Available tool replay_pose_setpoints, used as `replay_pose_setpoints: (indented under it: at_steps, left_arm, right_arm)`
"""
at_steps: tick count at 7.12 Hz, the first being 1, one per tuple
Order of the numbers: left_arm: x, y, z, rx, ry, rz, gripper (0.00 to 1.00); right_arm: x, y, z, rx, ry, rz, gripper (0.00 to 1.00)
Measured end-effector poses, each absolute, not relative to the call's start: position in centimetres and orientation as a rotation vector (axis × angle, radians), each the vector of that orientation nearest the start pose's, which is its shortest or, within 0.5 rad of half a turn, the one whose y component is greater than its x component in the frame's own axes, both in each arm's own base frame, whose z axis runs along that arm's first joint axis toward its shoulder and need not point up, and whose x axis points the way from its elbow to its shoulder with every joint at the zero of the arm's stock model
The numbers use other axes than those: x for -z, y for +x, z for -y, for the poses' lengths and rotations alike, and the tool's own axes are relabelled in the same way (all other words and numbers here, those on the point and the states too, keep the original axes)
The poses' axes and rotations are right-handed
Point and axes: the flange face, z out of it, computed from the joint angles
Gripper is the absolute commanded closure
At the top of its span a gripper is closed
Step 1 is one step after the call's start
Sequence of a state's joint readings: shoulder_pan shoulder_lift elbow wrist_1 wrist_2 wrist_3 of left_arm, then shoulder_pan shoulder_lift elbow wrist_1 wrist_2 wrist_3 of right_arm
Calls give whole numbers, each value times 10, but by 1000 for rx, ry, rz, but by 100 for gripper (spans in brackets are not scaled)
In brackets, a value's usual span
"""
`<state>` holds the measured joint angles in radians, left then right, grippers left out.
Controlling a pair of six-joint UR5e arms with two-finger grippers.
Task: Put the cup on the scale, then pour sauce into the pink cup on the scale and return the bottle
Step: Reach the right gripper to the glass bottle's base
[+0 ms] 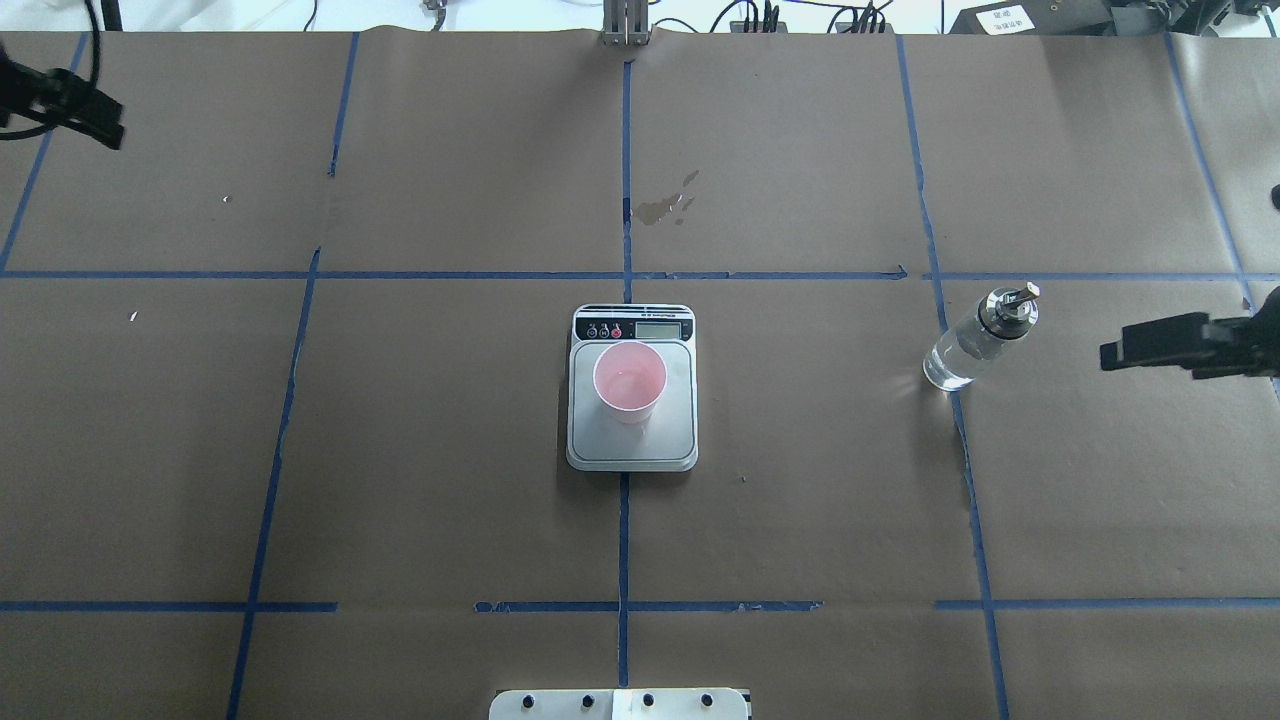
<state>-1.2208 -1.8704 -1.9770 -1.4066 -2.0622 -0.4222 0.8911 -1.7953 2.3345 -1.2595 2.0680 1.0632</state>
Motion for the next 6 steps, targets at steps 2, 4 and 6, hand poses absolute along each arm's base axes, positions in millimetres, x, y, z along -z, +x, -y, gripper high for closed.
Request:
replay_pose_setpoints:
  at_steps: [2, 4, 6]
  left_arm:
    - [-455, -2, 561, -149, 224, -626, 0]
    - [-552, -50, 532, -217, 143, -654, 0]
    - [-598, -51, 496, -193, 93, -745, 0]
  right_arm:
    - [-355, -246, 307, -208, 236, 855, 0]
    - [-365, -298, 277, -199, 328, 821, 0]
    - [-395, -328, 275, -208, 437, 847, 0]
